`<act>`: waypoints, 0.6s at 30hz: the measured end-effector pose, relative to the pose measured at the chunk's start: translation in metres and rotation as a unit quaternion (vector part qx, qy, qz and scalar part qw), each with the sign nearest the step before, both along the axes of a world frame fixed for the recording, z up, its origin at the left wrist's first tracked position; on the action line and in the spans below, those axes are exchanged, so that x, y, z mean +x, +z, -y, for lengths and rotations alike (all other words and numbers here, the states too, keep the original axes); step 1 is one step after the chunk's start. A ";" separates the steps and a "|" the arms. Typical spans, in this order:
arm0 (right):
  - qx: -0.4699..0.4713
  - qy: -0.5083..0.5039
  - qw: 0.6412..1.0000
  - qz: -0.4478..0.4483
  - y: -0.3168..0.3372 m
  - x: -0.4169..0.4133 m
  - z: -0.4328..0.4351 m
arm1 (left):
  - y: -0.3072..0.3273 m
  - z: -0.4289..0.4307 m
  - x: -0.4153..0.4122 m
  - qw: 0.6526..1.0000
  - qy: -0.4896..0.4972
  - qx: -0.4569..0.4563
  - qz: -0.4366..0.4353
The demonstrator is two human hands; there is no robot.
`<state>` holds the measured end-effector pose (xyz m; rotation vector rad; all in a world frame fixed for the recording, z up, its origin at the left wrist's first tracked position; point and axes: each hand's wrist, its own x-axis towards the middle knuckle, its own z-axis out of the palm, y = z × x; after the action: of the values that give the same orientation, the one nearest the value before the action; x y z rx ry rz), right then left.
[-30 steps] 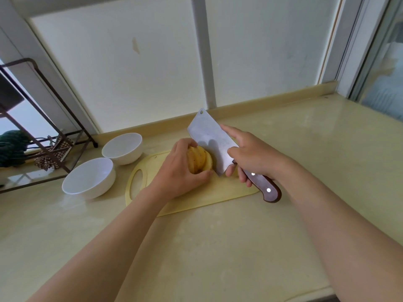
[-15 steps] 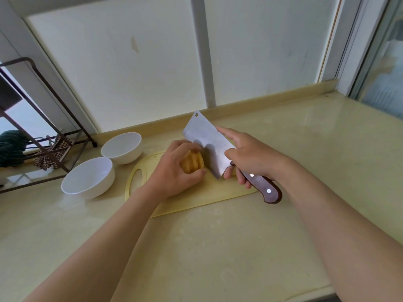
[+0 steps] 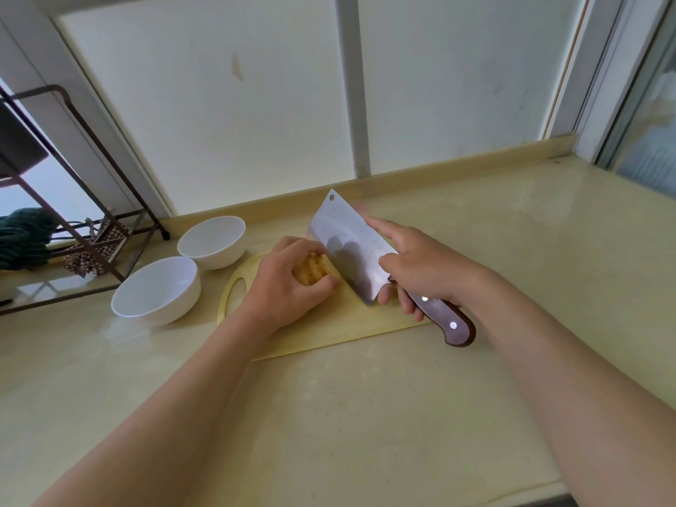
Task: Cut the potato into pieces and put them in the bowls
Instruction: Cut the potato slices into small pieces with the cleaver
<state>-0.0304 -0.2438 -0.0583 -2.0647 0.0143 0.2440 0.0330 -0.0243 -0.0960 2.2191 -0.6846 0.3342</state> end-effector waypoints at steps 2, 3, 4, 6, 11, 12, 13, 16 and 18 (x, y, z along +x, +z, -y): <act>0.000 0.001 1.000 -0.002 0.001 -0.001 -0.003 | -0.001 0.000 -0.001 1.000 0.009 -0.002 0.009; 0.001 0.000 1.000 -0.003 0.001 -0.001 -0.005 | -0.001 -0.001 -0.001 1.000 0.012 0.000 0.012; 0.003 -0.001 1.000 -0.003 0.001 -0.001 -0.007 | -0.002 -0.001 -0.001 1.000 0.016 0.002 0.014; 0.005 0.003 1.000 -0.001 0.002 -0.002 -0.014 | -0.003 -0.005 -0.001 1.000 0.021 0.006 0.022; 0.002 0.017 1.000 0.006 0.003 0.001 -0.031 | -0.004 -0.018 0.003 0.999 0.045 0.007 0.022; 0.002 0.019 1.000 0.008 0.004 0.002 -0.034 | -0.004 -0.021 0.003 0.999 0.049 0.008 0.019; 0.002 0.022 1.000 0.009 0.003 0.004 -0.036 | -0.004 -0.023 0.004 0.999 0.050 0.009 0.020; 0.007 0.033 0.999 0.007 0.002 0.008 -0.038 | -0.004 -0.027 0.004 0.998 0.060 0.017 0.017; 0.017 0.038 0.999 0.002 0.001 0.012 -0.035 | -0.004 -0.028 0.004 0.998 0.066 0.023 0.003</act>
<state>-0.0182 -0.2083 -0.0571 -2.0350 -0.0706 0.2861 0.0373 0.0039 -0.1000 2.3145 -0.5551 0.3961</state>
